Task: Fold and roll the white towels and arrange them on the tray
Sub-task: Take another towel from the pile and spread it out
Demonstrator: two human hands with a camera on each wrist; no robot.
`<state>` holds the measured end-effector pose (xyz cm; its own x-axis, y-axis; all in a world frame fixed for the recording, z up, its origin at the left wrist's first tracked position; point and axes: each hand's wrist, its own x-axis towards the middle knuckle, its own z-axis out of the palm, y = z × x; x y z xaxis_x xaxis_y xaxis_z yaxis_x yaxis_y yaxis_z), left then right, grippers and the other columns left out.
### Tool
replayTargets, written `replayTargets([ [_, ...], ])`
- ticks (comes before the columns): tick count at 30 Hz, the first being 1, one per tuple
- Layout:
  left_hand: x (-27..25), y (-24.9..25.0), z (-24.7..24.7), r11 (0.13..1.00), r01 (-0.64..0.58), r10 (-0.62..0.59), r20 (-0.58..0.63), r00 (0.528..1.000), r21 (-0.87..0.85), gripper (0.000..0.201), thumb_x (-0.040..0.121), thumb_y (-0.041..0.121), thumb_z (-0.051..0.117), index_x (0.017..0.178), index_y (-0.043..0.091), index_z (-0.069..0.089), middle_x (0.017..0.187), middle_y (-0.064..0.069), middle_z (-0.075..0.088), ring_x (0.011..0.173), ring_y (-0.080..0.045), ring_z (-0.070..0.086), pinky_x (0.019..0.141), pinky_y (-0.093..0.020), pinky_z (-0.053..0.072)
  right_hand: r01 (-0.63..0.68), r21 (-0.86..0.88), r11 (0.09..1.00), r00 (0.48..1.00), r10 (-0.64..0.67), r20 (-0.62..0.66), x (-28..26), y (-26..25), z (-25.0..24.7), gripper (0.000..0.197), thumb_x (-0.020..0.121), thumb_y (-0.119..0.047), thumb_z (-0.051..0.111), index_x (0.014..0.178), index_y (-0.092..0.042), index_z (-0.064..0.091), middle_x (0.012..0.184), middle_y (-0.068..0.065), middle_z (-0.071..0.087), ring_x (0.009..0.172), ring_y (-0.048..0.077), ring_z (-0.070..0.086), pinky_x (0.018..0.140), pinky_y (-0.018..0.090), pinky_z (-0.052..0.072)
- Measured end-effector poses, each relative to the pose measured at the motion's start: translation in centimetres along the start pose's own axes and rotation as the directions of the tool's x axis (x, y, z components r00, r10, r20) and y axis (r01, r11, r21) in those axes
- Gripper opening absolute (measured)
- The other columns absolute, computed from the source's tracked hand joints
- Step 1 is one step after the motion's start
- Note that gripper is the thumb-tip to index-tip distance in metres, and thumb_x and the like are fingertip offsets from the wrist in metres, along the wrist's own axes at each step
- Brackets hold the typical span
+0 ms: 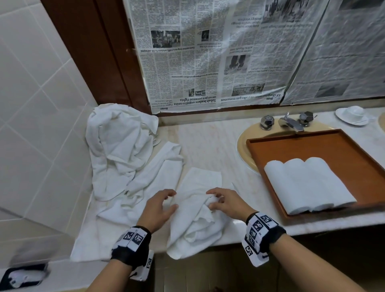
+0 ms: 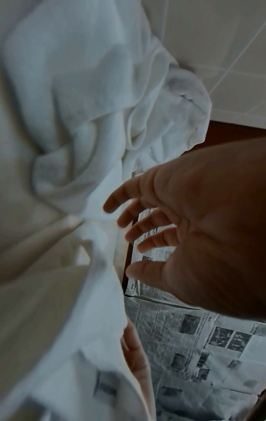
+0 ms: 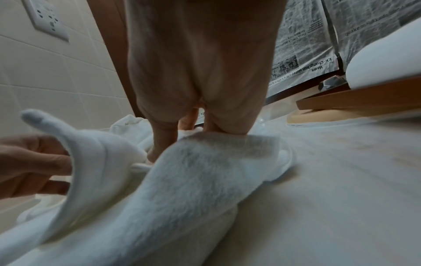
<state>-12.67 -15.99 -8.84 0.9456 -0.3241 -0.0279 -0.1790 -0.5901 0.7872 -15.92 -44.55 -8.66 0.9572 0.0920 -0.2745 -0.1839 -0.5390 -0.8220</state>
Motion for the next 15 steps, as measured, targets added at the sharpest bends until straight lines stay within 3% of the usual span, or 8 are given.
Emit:
replayTargets([
  [2, 0.9, -1.1, -1.2, 0.978, -0.067, 0.081, -0.064, 0.995, 0.199, 0.038, 0.087, 0.035, 0.069, 0.124, 0.027, 0.061, 0.127, 0.009, 0.058, 0.118, -0.016, 0.052, 0.099, -0.031, 0.042, -0.007, 0.017, 1.000, 1.000, 0.007, 0.004, 0.3, 0.2, -0.1, 0.044, 0.079, -0.028, 0.081, 0.121, -0.028, 0.068, 0.110, -0.008, 0.064, 0.091, 0.005, 0.059, 0.091, 0.024, 0.049],
  [4, 2.1, -2.0, -1.8, 0.903, -0.059, 0.097, -0.069, 0.993, 0.427, 0.048, 0.086, 0.049, 0.057, 0.131, 0.031, 0.058, 0.136, 0.005, 0.054, 0.126, -0.025, 0.047, 0.101, -0.041, 0.042, -0.017, 0.037, 0.999, 1.000, 0.016, 0.007, 0.6, 0.4, -0.2, 0.043, 0.080, -0.029, 0.081, 0.121, -0.028, 0.067, 0.108, -0.010, 0.064, 0.094, 0.009, 0.062, 0.092, 0.023, 0.049],
  [7, 3.8, -3.1, -1.5, 0.761, 0.108, -0.130, -0.013, 0.991, 0.639, 0.054, 0.096, 0.051, 0.048, 0.148, 0.048, 0.033, 0.161, 0.011, 0.023, 0.148, -0.026, 0.020, 0.112, -0.053, 0.028, -0.030, 0.044, 0.999, 0.999, 0.030, 0.013, 1.1, 0.6, -0.3, 0.042, 0.081, -0.027, 0.080, 0.122, -0.027, 0.067, 0.105, -0.012, 0.061, 0.093, 0.010, 0.062, 0.086, 0.015, 0.047],
  [9, 4.8, -4.5, -1.1, 0.693, 0.169, -0.239, 0.002, 0.971, 0.701, 0.053, 0.099, 0.054, 0.040, 0.148, 0.058, 0.020, 0.164, 0.019, 0.005, 0.152, -0.021, 0.004, 0.116, -0.056, 0.017, -0.037, 0.061, 0.997, 0.999, 0.036, 0.012, 1.6, 0.6, -0.3, 0.041, 0.081, -0.027, 0.080, 0.119, -0.030, 0.068, 0.107, -0.007, 0.062, 0.094, 0.012, 0.063, 0.085, 0.015, 0.047],
  [10, 5.3, -5.2, -1.3, 0.689, 0.197, -0.256, -0.020, 0.966, 0.697, 0.052, 0.100, 0.054, 0.038, 0.147, 0.059, 0.019, 0.164, 0.021, 0.004, 0.152, -0.020, 0.002, 0.116, -0.058, 0.016, -0.038, 0.074, 0.997, 0.999, 0.037, 0.010, 1.8, 0.6, -0.3, 0.040, 0.081, -0.027, 0.080, 0.118, -0.031, 0.068, 0.107, -0.006, 0.062, 0.092, 0.012, 0.064, 0.085, 0.016, 0.048],
  [15, 7.7, -9.5, -5.3, 0.679, 0.314, -0.274, -0.167, 0.947, 0.664, 0.051, 0.100, 0.051, 0.042, 0.148, 0.055, 0.025, 0.162, 0.019, 0.015, 0.151, -0.017, 0.010, 0.114, -0.063, 0.019, -0.037, 0.143, 0.989, 0.999, 0.036, 0.009, 3.2, 1.0, 0.1, 0.037, 0.076, -0.032, 0.081, 0.111, -0.037, 0.070, 0.105, -0.004, 0.065, 0.094, 0.018, 0.067, 0.093, 0.033, 0.053],
])
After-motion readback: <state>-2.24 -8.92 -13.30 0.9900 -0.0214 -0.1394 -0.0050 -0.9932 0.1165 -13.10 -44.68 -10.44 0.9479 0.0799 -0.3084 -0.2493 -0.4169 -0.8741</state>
